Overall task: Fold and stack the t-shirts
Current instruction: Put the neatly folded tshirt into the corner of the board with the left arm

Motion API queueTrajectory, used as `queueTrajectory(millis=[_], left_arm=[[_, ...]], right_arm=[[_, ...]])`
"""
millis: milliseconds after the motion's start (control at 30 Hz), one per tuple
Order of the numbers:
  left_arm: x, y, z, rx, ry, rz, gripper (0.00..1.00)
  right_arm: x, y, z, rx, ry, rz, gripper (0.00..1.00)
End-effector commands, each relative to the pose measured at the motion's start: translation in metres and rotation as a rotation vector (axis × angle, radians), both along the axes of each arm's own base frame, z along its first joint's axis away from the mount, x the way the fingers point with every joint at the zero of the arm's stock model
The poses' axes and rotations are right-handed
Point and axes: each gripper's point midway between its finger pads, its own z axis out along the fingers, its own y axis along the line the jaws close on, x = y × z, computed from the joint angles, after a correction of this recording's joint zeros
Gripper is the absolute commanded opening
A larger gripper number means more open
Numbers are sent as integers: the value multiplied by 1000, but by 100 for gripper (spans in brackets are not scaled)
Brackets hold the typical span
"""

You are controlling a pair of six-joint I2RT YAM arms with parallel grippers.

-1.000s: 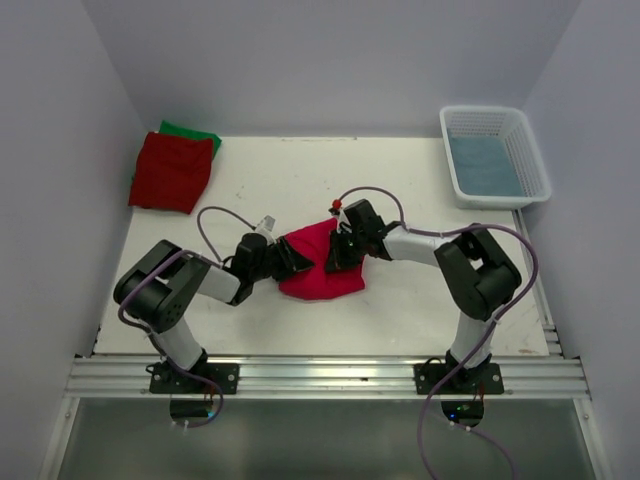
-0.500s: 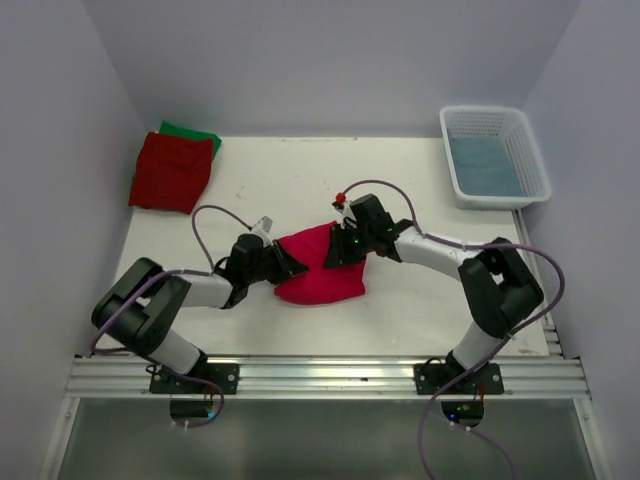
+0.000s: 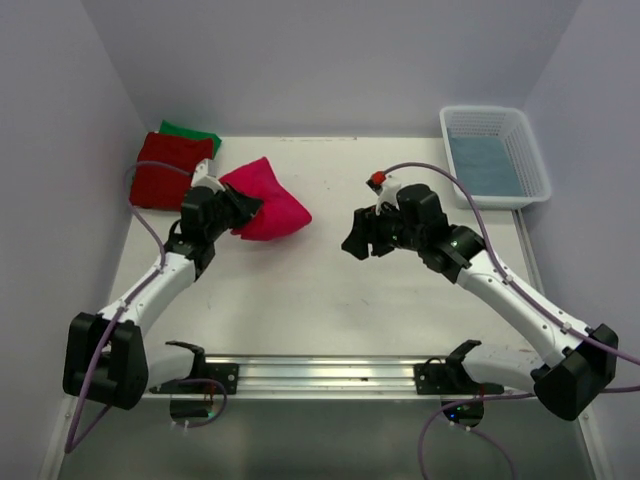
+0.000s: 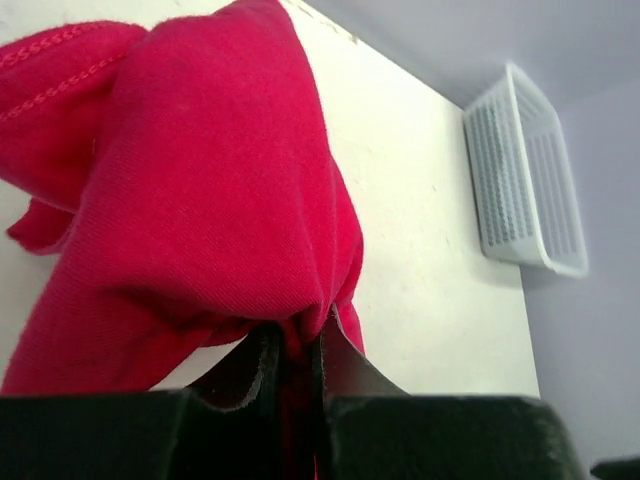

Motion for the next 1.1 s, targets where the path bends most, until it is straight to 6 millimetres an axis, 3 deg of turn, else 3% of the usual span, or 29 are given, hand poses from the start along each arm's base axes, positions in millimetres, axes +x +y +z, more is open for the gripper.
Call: queueTrajectory(millis=[0, 33, 67, 100, 133, 167, 200, 233, 267, 300, 333, 367, 400, 433, 467, 500, 533, 567, 633, 667, 767, 833, 900, 967, 1067], left_arm=[[39, 36, 52, 33, -130, 91, 0], [47, 48, 60, 35, -144, 118, 0], [61, 71, 61, 47, -148, 168, 0], [72, 79, 85, 45, -201, 170, 0], [81, 88, 94, 46, -221, 181, 0], [95, 110, 92, 54, -216, 213, 0], [106, 113, 120, 46, -273, 187, 0], [115, 123, 129, 53, -287, 198, 0], [130, 142, 120, 70, -266, 228, 0], [140, 147, 150, 74, -329, 223, 0], [148, 157, 157, 76, -339, 232, 0], [164, 177, 146, 77, -311, 253, 0], [173, 181, 176, 76, -368, 226, 0], [182, 192, 180, 76, -372, 229, 0], [197, 209, 164, 72, -340, 241, 0], [205, 216, 182, 77, -376, 238, 0], [212, 223, 178, 79, -366, 250, 0], [225, 236, 151, 64, -304, 273, 0], [235, 250, 125, 39, -251, 304, 0], [240, 263, 92, 16, -174, 342, 0], [239, 280, 8, -30, -17, 409, 0], [228, 285, -55, -75, 105, 436, 0], [212, 288, -100, -115, 205, 487, 0], [194, 290, -130, -152, 254, 541, 0], [184, 295, -134, -157, 249, 587, 0]], right_arm=[[-12, -25, -29, -119, 46, -31, 63], [-16, -28, -37, -135, 64, -32, 63], [-18, -30, -41, -143, 72, -32, 63], [-21, -32, -43, -145, 77, -34, 63], [-24, -34, -51, -153, 94, -32, 63], [-27, -34, -52, -149, 99, -25, 63], [-29, -35, -54, -151, 102, -25, 63], [-29, -36, -57, -158, 108, -27, 63], [-31, -38, -61, -164, 115, -30, 63], [-32, -37, -63, -162, 124, -29, 62], [-32, -37, -65, -166, 132, -27, 62], [-33, -37, -64, -166, 136, -26, 62], [-33, -38, -65, -169, 140, -30, 62], [-33, -38, -65, -170, 140, -33, 62], [-33, -39, -66, -174, 143, -36, 62], [-33, -40, -67, -179, 142, -34, 61], [-34, -42, -67, -187, 143, -39, 62], [-34, -44, -69, -199, 150, -42, 62], [-34, -45, -66, -207, 148, -45, 61], [-33, -46, -66, -208, 148, -48, 61], [-34, -44, -59, -192, 142, -45, 61], [-34, -44, -55, -186, 142, -46, 61], [-34, -44, -53, -183, 138, -47, 61], [-35, -46, -53, -186, 140, -53, 61], [-38, -48, -55, -185, 139, -53, 61]])
